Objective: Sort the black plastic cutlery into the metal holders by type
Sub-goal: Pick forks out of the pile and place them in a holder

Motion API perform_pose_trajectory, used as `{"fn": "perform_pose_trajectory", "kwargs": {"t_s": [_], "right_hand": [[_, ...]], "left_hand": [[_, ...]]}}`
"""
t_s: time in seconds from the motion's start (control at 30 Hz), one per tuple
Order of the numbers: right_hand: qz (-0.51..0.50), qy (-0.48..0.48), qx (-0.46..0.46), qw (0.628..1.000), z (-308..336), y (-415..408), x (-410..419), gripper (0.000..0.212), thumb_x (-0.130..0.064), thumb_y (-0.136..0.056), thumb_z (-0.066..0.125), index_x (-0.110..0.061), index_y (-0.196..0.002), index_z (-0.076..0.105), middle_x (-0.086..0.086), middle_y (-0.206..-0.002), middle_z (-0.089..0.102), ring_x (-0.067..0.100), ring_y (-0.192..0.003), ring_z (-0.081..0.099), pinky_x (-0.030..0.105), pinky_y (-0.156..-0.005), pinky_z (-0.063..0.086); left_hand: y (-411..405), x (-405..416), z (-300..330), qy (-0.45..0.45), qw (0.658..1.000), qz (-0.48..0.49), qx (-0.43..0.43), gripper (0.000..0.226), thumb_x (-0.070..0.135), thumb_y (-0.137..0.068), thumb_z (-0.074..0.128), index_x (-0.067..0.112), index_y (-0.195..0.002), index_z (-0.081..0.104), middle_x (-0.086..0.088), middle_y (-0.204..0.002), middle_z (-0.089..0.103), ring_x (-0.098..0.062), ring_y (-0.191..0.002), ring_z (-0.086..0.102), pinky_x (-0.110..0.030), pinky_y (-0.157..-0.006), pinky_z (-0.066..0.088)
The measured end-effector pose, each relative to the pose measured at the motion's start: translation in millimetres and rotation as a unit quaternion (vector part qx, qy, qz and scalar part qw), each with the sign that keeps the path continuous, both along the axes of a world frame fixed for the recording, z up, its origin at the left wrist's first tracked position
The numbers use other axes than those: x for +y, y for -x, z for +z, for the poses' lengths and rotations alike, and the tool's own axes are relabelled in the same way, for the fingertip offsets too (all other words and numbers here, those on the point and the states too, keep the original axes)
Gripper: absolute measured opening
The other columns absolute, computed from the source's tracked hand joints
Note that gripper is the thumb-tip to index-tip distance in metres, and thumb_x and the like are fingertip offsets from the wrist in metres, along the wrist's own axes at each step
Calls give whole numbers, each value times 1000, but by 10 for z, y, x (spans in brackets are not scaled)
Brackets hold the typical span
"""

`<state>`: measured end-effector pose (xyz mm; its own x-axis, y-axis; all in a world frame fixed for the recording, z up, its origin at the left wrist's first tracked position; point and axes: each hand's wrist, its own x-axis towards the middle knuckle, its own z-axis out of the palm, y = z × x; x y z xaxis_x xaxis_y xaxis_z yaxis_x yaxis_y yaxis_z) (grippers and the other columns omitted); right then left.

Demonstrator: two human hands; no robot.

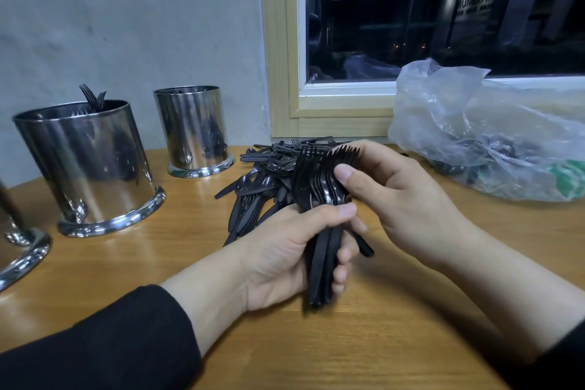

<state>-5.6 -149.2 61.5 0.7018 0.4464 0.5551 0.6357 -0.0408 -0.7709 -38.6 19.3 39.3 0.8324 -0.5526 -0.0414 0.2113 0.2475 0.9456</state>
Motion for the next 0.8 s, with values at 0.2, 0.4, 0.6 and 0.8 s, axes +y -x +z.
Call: {"fn": "perform_pose_trajectory", "kwargs": {"t_s": [0.2,0.4,0.6,0.8], "right_hand": [[12,-28,27,999,-60,4,74,14,-18,-105,53,-13,-117,56,10,-81,61,13,-57,58,30,-63,50],[37,-8,74,997,-6,84,87,32,-21,-99,56,-23,-130,51,-5,-112,74,10,-51,59,20,-50,49],[-99,-37,-6,994,1,6,77,13,-13,-97,62,-21,-107,66,-10,-85,69,4,-77,64,20,-77,51],[-155,-42,-33,986,50,-23,17,6,-20,-100,59,-25,-100,62,-16,-83,66,4,-77,61,22,-74,49]], "left_hand": [[4,40,11,-16,1000,-13,22,37,48,-84,67,14,-70,66,-1,-46,44,-12,-33,43,-16,-40,35],[0,61,-26,-23,995,-84,49,31,41,-86,66,14,-72,61,4,-45,35,-6,-31,35,-12,-38,31],[-42,34,0,-80,996,-10,-30,17,27,-94,71,17,-85,60,-5,-61,50,-15,-43,48,-22,-42,39],[-44,11,-11,-242,946,104,-186,12,18,-94,68,21,-84,63,0,-59,44,-16,-46,33,-29,-47,28]]}}
